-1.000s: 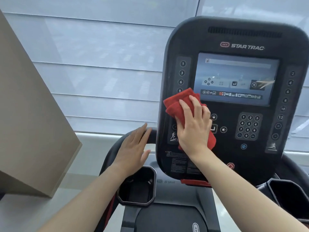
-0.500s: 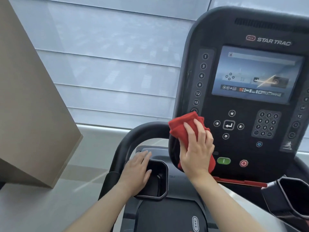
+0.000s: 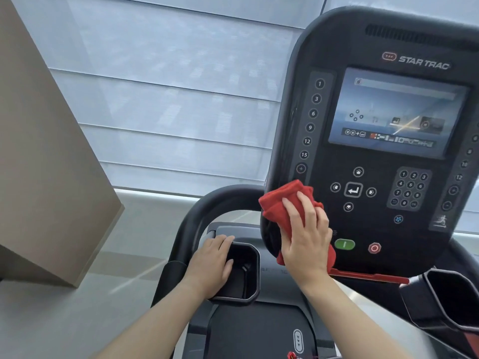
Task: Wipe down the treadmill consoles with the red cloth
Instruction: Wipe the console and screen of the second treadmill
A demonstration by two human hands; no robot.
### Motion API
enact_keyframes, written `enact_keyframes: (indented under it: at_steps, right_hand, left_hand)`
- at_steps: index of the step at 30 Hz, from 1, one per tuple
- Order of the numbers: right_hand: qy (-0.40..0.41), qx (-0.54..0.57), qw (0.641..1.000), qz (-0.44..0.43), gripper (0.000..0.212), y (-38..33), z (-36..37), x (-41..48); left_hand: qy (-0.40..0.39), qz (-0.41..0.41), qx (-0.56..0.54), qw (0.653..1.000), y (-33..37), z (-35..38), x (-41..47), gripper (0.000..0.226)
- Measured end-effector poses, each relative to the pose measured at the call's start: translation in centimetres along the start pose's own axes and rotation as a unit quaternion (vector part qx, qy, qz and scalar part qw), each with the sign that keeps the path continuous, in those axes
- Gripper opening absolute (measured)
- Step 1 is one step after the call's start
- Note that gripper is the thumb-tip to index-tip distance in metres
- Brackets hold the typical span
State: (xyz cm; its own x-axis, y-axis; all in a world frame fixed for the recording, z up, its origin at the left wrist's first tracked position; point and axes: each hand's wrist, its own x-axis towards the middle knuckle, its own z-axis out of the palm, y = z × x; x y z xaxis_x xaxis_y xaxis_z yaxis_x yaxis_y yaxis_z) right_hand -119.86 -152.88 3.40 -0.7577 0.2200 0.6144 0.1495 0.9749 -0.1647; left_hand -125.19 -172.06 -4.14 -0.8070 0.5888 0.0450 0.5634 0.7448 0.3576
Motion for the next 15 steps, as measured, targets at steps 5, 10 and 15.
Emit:
enact_keyframes:
  at_steps: [5, 10, 15]
  right_hand:
    - [0.024, -0.006, 0.998, 0.066, 0.044, 2.6, -1.1, 0.5]
    - [0.051, -0.013, 0.99, 0.127, 0.044, 4.2, -0.8, -0.6]
    - [0.034, -0.001, 0.996, 0.085, 0.049, 4.4, -0.6, -1.1]
  left_hand:
    - [-0.006, 0.005, 0.006, 1.0, -0.1, -0.1, 0.3, 0.052]
    - [0.022, 0.015, 0.028, 0.999, 0.7, 0.4, 0.3, 0.053]
    - [0.034, -0.001, 0.046, 0.998, 1.5, 0.5, 0.4, 0.052]
